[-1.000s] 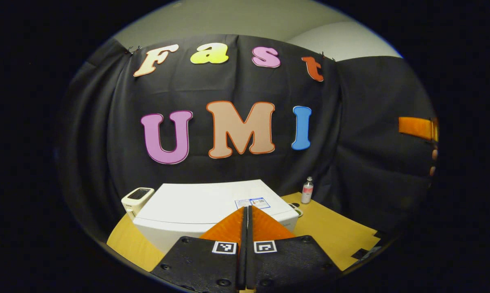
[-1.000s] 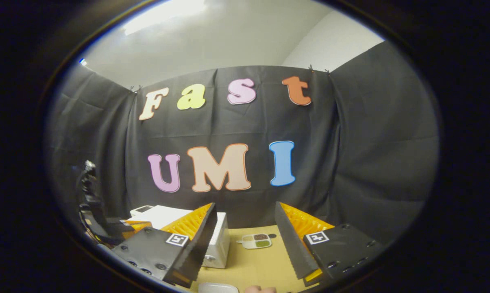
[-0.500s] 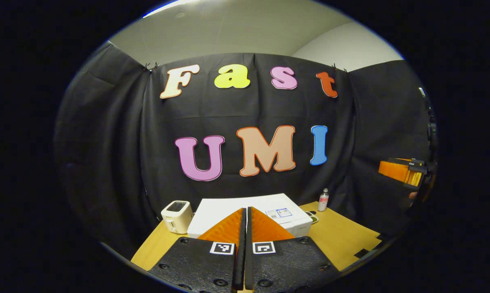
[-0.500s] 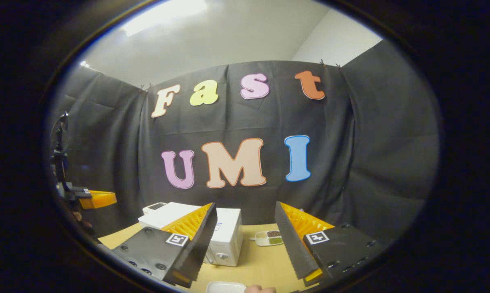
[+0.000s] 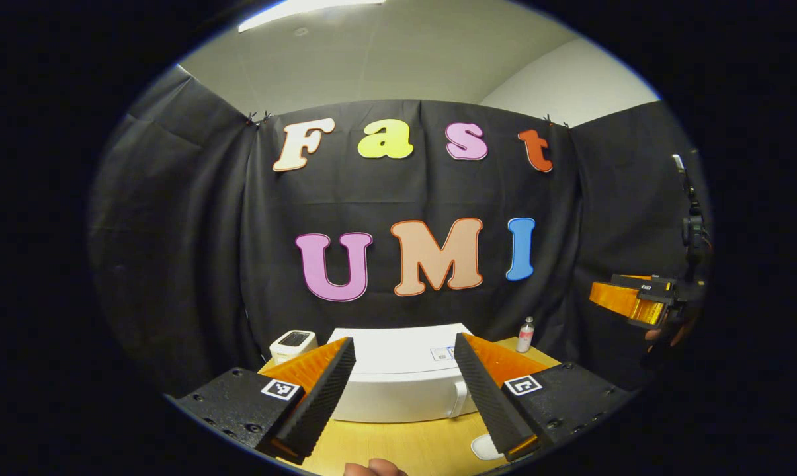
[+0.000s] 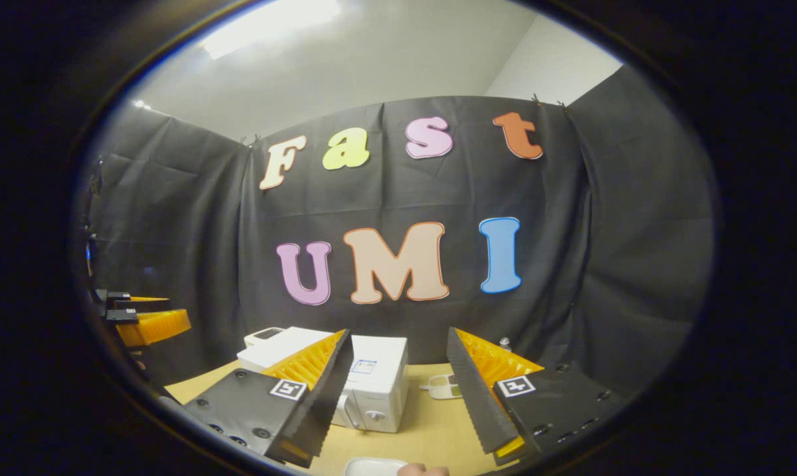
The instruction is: Open the microwave oven with the left hand, put the food in, and close the microwave oven.
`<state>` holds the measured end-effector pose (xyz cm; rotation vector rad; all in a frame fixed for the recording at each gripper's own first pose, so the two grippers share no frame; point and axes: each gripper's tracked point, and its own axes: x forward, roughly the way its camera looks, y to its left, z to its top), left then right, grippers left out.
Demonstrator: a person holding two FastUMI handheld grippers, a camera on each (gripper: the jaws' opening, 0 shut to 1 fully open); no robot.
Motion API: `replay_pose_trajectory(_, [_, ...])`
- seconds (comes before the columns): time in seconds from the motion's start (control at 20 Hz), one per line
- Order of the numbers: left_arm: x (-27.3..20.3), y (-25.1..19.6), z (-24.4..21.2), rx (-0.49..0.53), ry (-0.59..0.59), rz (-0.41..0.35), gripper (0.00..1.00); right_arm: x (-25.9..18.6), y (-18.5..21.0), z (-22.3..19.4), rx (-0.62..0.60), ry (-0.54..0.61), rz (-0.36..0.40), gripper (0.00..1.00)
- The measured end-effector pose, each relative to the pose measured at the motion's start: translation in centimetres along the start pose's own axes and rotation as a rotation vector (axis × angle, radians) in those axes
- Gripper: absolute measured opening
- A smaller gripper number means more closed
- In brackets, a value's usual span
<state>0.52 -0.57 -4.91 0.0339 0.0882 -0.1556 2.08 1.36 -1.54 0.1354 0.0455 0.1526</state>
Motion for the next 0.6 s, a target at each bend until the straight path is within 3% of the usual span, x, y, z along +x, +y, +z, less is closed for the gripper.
replay_pose_trajectory(0.2, [-0.4, -0.1, 0.5, 0.010, -0.002, 0.007, 1.00, -0.2, -0.2, -0.4, -0.010, 0.011, -0.013, 0.84])
replay_pose_trajectory(0.6, [-0.3, -0.7, 1.5, 0.014, -0.027, -0.002, 0.97, -0.6, -0.2, -1.4, -0.038, 0.041, -0.015, 0.84])
